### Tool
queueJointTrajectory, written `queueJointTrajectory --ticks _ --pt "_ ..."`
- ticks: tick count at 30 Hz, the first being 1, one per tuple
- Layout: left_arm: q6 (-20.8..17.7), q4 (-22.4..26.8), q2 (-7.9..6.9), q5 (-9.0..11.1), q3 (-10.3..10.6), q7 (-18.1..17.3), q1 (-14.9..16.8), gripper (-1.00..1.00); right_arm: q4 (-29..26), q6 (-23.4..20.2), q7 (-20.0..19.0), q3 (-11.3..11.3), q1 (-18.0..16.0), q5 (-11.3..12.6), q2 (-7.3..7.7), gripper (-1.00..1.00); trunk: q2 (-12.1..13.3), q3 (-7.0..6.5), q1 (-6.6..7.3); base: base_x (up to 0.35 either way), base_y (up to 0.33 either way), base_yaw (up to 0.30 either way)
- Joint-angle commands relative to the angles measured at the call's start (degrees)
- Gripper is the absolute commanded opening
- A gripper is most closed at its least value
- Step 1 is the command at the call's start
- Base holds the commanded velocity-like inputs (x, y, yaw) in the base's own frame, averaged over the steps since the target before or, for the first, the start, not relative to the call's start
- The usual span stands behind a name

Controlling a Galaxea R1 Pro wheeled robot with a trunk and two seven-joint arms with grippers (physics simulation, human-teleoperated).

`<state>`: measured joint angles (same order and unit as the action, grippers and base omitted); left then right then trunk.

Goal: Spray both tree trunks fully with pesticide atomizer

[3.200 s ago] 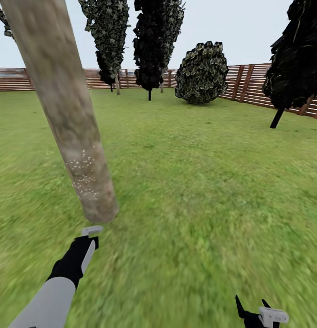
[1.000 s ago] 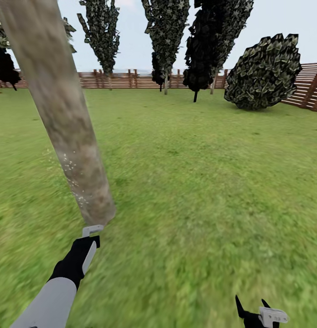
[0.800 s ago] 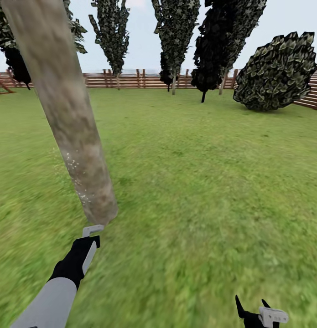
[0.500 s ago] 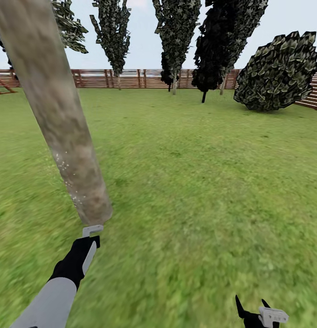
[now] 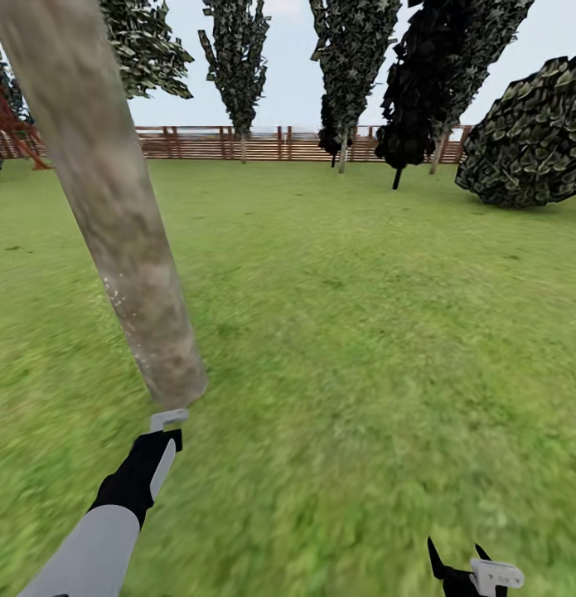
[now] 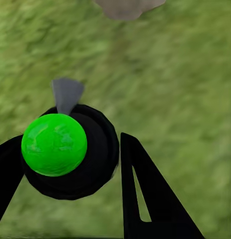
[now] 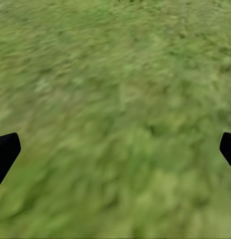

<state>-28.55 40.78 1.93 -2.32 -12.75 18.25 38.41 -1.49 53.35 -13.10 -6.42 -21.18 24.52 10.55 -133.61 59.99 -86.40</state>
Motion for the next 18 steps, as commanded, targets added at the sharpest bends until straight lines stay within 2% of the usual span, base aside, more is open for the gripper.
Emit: queueJointTrajectory --ticks 1,8,18 --pt "0.0 0.0 0.0 -0.1 0.0 0.0 0.0 -1.0 0.0 0.0 0.0 0.0 0.0 0.0 0.0 1.0 0.0 0.0 0.0 0.095 -0.27 0.279" --pt "0.0 0.0 0.0 -0.1 0.0 0.0 0.0 -1.0 0.0 0.0 0.0 0.0 0.0 0.0 0.03 1.0 0.0 0.0 0.0 0.133 -0.268 0.249" --pt "0.0 0.0 0.0 -0.1 0.0 0.0 0.0 -1.0 0.0 0.0 0.0 0.0 0.0 0.0 0.07 1.0 0.0 0.0 0.0 0.219 -0.209 0.014"
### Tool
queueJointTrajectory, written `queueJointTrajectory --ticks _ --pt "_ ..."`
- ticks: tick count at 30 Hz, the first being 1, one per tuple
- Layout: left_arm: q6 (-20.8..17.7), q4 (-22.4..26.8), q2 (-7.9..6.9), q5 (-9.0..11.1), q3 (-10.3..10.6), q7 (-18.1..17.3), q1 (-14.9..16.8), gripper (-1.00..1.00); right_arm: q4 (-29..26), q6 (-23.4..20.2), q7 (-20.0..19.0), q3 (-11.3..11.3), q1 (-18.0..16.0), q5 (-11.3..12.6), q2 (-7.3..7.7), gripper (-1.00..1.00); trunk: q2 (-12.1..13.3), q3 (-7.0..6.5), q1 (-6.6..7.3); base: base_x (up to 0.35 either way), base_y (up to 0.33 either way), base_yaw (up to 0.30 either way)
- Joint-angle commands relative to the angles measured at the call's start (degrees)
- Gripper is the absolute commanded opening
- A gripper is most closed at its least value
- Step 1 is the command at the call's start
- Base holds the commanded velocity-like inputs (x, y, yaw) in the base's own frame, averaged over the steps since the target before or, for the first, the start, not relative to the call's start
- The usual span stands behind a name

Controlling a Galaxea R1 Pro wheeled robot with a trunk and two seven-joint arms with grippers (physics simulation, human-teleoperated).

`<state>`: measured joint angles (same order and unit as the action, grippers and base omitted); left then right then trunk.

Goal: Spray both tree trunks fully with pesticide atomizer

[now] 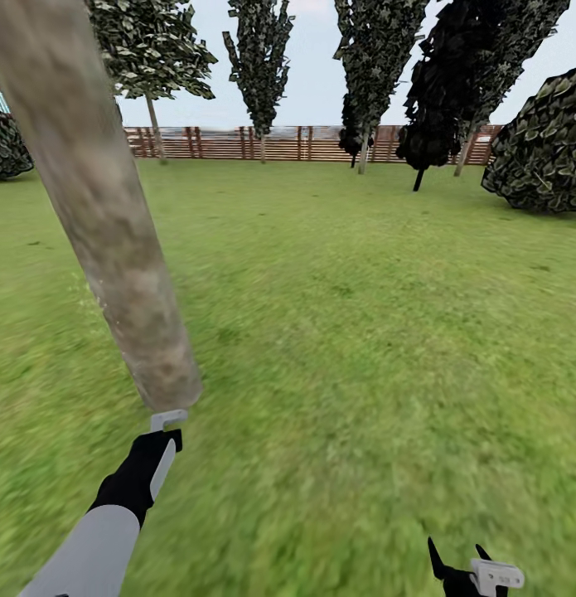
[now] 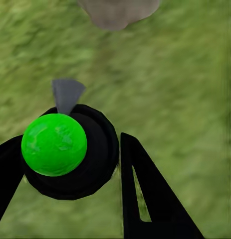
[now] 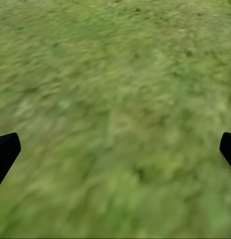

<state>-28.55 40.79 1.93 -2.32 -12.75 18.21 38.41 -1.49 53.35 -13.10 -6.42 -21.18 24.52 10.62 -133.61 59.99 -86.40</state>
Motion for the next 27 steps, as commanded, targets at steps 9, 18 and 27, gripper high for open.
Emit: queueJointTrajectory --ticks 9,18,27 --pt "-0.1 0.0 0.0 0.0 0.0 0.1 0.0 -1.0 0.0 0.0 0.0 0.0 0.0 0.0 0.01 1.0 0.0 0.0 0.0 0.241 -0.187 0.12" --pt "-0.1 0.1 -0.09 0.0 -0.3 0.1 0.0 -1.0 0.0 0.0 0.0 0.0 0.0 0.0 -0.03 1.0 0.0 0.0 0.0 0.192 -0.22 0.276" --pt "-0.1 0.1 -0.09 0.0 -0.3 0.1 0.0 -1.0 0.0 0.0 0.0 0.0 0.0 0.0 0.01 1.0 0.0 0.0 0.0 0.164 -0.236 0.277"
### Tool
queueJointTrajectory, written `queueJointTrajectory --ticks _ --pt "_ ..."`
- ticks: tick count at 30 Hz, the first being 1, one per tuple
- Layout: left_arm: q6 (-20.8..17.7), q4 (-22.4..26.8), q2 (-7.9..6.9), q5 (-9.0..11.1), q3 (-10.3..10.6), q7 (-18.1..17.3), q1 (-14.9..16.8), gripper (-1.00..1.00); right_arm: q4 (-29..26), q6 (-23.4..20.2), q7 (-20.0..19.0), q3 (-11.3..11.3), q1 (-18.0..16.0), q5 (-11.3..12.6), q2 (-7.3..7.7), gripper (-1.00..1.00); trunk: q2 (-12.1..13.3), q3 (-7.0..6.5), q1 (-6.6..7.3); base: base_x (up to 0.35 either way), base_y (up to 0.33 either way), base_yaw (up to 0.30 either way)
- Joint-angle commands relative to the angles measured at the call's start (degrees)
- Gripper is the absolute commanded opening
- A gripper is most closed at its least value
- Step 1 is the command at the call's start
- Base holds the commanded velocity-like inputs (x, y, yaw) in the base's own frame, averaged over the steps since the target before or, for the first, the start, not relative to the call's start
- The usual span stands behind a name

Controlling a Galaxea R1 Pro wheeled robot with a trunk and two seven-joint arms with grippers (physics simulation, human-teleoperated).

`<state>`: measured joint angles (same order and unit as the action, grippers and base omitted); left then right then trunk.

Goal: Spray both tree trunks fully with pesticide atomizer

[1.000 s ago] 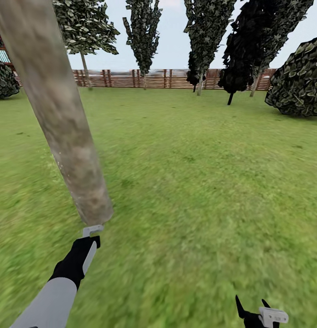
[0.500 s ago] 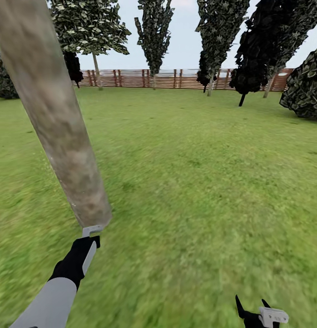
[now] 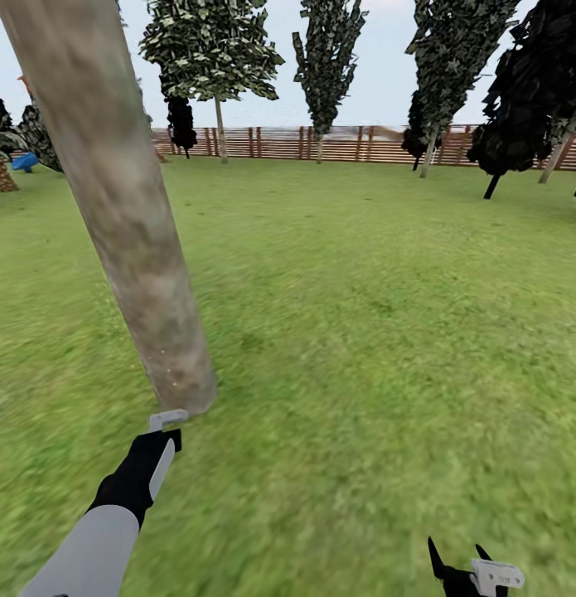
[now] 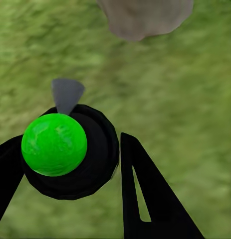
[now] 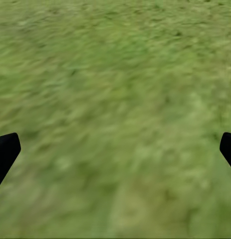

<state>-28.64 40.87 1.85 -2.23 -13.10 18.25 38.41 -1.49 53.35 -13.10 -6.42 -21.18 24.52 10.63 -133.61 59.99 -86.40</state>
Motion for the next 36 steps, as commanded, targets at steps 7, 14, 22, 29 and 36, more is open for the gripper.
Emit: queueJointTrajectory --ticks 7,14,22,29,36 --pt "0.0 0.0 0.02 -0.1 0.0 0.0 0.0 -1.0 0.0 0.0 0.0 0.0 0.0 0.0 0.0 1.0 0.0 0.0 0.0 0.098 -0.204 0.266" --pt "-0.8 -0.1 0.47 -0.2 4.4 -2.1 0.4 -1.0 0.0 0.0 0.0 0.0 0.0 0.0 -0.08 1.0 0.0 0.0 0.0 0.002 -0.01 0.03" --pt "-6.3 0.0 -0.54 -0.1 6.1 -4.0 4.0 -1.0 0.0 0.0 0.0 0.0 0.0 -0.1 -0.06 1.0 0.0 0.0 0.0 0.0 0.0 0.0" --pt "-7.0 0.4 -6.14 -0.7 6.2 -13.2 3.4 -1.0 0.0 0.0 0.0 0.0 0.0 -0.1 -0.08 1.0 0.0 0.0 0.0 0.0 0.0 0.0" --pt "-10.5 1.1 -1.69 -1.4 8.8 -13.0 4.0 -1.0 0.0 0.0 0.0 0.0 0.0 -0.1 -0.08 1.0 0.0 0.0 0.0 -0.16 0.0 0.0"
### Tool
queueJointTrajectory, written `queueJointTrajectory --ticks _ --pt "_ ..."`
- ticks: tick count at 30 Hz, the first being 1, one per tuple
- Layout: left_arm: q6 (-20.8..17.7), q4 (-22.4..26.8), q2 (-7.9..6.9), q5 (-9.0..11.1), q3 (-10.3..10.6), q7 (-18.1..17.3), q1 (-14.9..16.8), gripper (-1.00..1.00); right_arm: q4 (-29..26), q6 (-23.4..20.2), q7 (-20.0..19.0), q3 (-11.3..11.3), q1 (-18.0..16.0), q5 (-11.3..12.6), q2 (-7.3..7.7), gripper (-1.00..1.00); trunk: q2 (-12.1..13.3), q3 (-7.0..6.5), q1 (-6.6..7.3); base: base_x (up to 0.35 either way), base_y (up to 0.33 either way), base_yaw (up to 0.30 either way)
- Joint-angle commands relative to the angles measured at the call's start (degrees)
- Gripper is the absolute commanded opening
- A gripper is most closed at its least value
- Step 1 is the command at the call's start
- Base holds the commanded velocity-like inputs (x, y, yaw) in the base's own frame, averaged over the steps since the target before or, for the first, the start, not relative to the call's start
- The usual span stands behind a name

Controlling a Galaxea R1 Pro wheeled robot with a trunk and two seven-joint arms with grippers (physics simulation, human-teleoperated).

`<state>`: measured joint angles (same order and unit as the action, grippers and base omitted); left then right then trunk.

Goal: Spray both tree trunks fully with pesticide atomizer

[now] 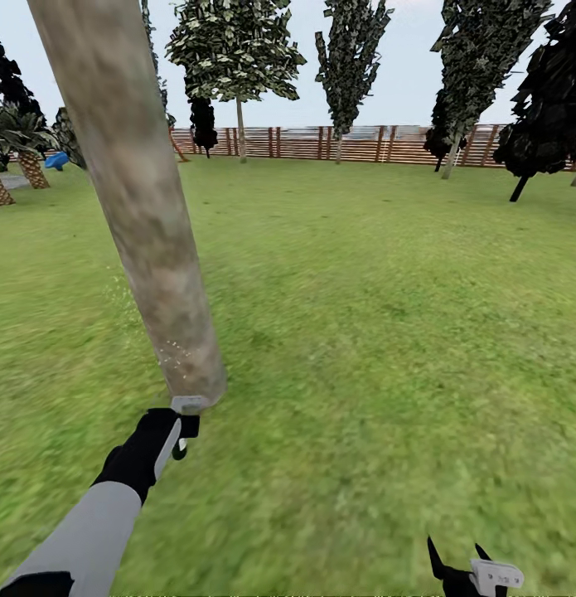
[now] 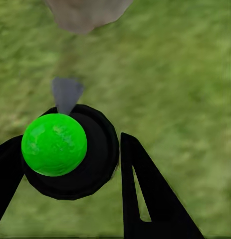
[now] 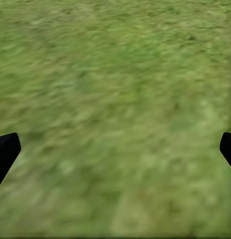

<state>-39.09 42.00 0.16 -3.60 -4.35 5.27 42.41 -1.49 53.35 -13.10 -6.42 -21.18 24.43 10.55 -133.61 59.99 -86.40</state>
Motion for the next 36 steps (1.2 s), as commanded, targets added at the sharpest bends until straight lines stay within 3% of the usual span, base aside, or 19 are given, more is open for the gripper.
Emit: queueJointTrajectory --ticks 1,4,8,10,11,14,17,19,22,24,26,28,34,36 --pt "-0.2 0.1 -0.09 -0.1 0.1 0.1 0.0 -1.0 0.0 0.0 0.0 0.0 0.0 0.0 0.0 1.0 0.0 0.0 0.0 -0.03 0.0 0.0" --pt "-2.9 1.2 -1.13 -0.1 -0.1 0.1 2.0 -1.0 0.0 0.0 0.0 0.0 0.0 0.0 0.01 1.0 0.0 0.0 0.0 -0.009 0.0 0.0" --pt "-4.3 1.2 -5.98 0.0 -0.4 0.0 3.7 -1.0 0.0 0.0 0.0 0.0 0.0 0.1 0.0 1.0 0.0 0.0 0.0 0.0 0.0 0.0" --pt "-4.4 1.0 -7.96 0.1 -0.4 0.0 3.7 -1.0 0.0 0.0 0.0 0.0 0.0 0.1 0.03 1.0 0.0 0.0 0.0 0.0 0.0 0.0" --pt "-4.4 1.0 -8.15 0.1 -0.3 0.0 3.7 -1.0 0.0 0.0 0.0 0.0 0.0 0.1 0.04 1.0 0.0 0.0 0.0 0.0 0.0 0.0" --pt "-4.4 1.4 -7.72 0.1 -0.1 0.0 3.6 -1.0 0.0 0.0 0.0 0.0 0.0 0.1 0.03 1.0 0.0 0.0 0.0 -0.016 0.0 0.0" --pt "-4.5 1.8 -5.76 0.1 0.2 0.0 3.8 -1.0 0.0 0.0 0.0 0.0 0.0 0.1 0.04 1.0 0.0 0.0 0.0 -0.222 0.0 0.0" --pt "-4.5 1.9 -5.47 0.0 0.2 0.0 3.9 -1.0 0.0 0.0 0.0 0.0 0.0 0.1 0.02 1.0 0.0 0.0 0.0 -0.072 0.0 0.0" --pt "-4.6 1.6 -6.39 -0.1 -0.1 0.0 5.6 -1.0 0.0 0.0 0.0 0.0 0.0 0.1 0.04 1.0 0.0 0.0 0.0 -0.009 0.0 0.0" --pt "-4.6 1.3 -7.85 0.0 -0.2 0.0 6.7 -1.0 0.0 0.0 0.0 0.0 0.0 0.1 0.03 1.0 0.0 0.0 0.0 -0.002 0.0 0.0" --pt "-6.7 1.6 -9.39 0.0 -0.4 0.0 7.1 -1.0 0.0 0.0 0.0 0.0 0.0 0.1 0.05 1.0 0.0 0.0 0.0 0.0 0.0 0.0" --pt "-9.8 2.3 -9.75 0.1 -0.3 0.0 7.2 -1.0 0.0 0.0 0.0 0.0 0.0 0.1 0.02 1.0 0.0 0.0 0.0 0.0 0.0 0.0" --pt "-14.8 7.8 -6.35 0.2 0.1 0.0 8.0 -1.0 0.0 0.0 0.0 0.0 0.0 0.1 0.04 1.0 0.0 0.0 0.0 0.0 0.0 0.0" --pt "-17.1 9.2 -6.19 0.1 0.0 0.0 8.7 -1.0 0.0 0.0 0.0 0.0 0.0 0.1 0.02 1.0 0.0 0.0 0.0 0.0 0.0 0.0"
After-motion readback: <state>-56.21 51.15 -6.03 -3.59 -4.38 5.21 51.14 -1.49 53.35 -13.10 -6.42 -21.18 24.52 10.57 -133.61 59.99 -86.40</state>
